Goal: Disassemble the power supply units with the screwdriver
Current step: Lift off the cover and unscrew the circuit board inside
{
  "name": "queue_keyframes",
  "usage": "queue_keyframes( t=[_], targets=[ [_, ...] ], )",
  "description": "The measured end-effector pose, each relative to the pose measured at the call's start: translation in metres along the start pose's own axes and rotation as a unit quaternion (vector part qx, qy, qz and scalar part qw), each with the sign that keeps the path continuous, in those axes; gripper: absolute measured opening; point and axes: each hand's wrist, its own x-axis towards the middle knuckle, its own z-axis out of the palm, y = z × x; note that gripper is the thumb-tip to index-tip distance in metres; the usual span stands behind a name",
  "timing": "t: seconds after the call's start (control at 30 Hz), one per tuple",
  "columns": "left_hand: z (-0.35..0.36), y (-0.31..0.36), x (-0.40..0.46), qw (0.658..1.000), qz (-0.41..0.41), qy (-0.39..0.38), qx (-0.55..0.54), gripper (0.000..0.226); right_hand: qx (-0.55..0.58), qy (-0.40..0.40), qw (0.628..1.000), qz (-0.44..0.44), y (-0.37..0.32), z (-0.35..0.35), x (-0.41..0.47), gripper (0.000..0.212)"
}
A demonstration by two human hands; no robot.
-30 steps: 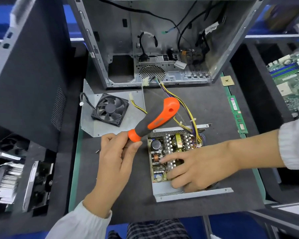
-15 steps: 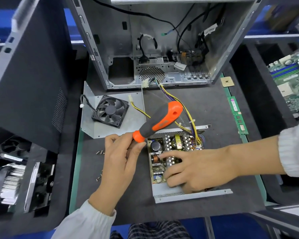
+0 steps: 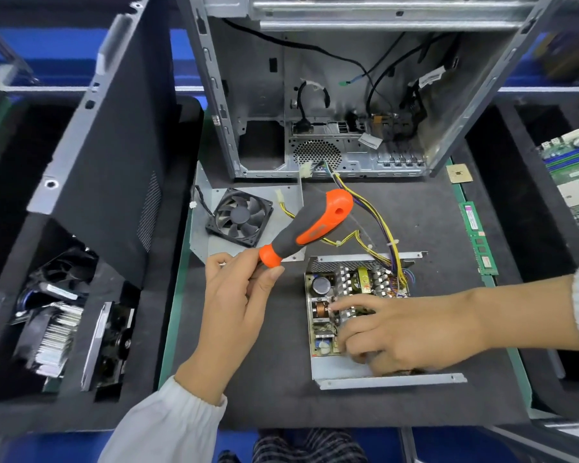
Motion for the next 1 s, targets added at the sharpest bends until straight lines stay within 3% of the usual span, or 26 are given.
queue_keyframes(
  t=[0.1,0.27,0.5,0.73,0.87,0.93,1.0],
  targets=[
    [-0.008,-0.002,0.0,1.0,0.001,0.008,0.009,0.008,0.035,0.05,0.998,0.015,0.002,-0.013,0.003,0.032],
    [-0.029,-0.009,-0.002,0.999,-0.026,0.019,0.01,0.02,0.052,0.129,0.984,0.115,0.027,-0.039,0.051,0.014],
    [-0.065,-0.021,-0.011,0.997,-0.07,0.012,0.004,0.042,0.139,0.072,0.933,0.325,0.043,-0.03,0.161,0.015],
    [-0.067,-0.023,-0.022,0.993,-0.106,0.023,-0.055,0.041,0.14,0.035,0.921,0.361,0.041,-0.021,0.162,0.021],
    [-0.052,-0.018,-0.022,0.977,-0.146,-0.003,-0.156,0.021,0.203,0.141,0.879,0.408,0.032,-0.058,0.117,0.014],
    [-0.038,-0.013,-0.02,0.965,-0.188,0.002,-0.183,0.016,0.236,0.221,0.836,0.444,0.017,-0.07,0.079,0.006],
    [-0.023,-0.009,-0.018,0.961,-0.205,0.002,-0.184,0.029,0.247,0.312,0.773,0.493,-0.004,-0.067,0.041,0.01]
  ],
)
